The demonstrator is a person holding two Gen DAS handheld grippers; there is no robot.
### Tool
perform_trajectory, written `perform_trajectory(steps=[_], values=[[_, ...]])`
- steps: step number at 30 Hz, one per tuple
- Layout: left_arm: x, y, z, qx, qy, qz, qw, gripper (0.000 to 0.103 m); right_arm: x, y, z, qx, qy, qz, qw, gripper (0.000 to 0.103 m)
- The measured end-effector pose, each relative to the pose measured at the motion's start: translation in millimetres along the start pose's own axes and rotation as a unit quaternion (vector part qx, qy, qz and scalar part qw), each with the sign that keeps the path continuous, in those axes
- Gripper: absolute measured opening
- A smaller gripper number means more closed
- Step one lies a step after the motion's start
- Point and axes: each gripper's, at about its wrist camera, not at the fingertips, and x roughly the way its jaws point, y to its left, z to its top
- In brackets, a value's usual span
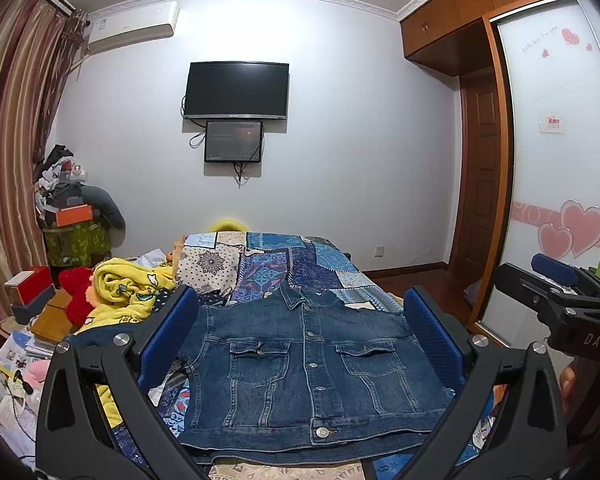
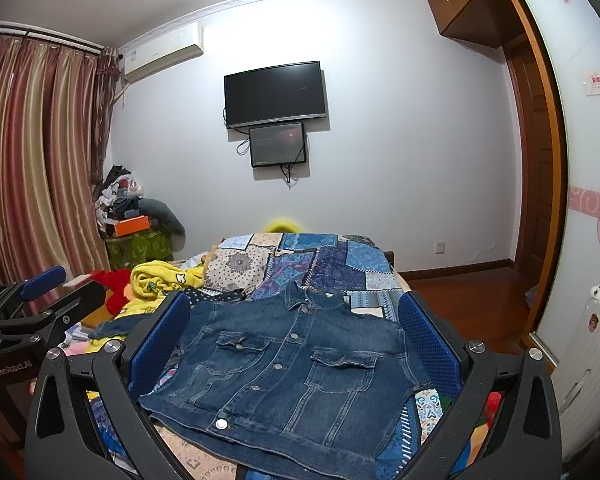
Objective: Fold large clothes
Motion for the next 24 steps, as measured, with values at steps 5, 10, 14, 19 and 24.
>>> perform_trajectory(steps=[5, 10, 14, 19, 24], values=[[1.9, -0.3, -0.4, 0.001, 0.003, -0.001, 1.0, 0.103, -0.3, -0.3, 0.5, 0.002, 0.002, -0.001, 1.0, 0.103], [1.9, -0.3, -0.7, 0.001, 0.003, -0.001, 1.0, 0.103, -1.1, -1.3, 0.6, 0.002, 0.001, -0.001, 1.0, 0.103], [2.0, 0.0, -1.3, 0.0, 0.003, -0.001, 1.0, 0.103, -1.5, -1.5, 0.1, 0.003, 0.0, 0.0, 1.0, 0.103], [2.9, -1.0, -2.1, 0.002, 0.005, 0.0, 1.0, 0.103, -1.2, -1.3, 0.5, 0.002, 0.001, -0.001, 1.0, 0.103], [3.3, -0.7, -3.7, -0.001, 0.007, 0.0, 1.0, 0.103, -1.3, -1.8, 0.2, 0.003, 0.001, 0.0, 1.0, 0.103]])
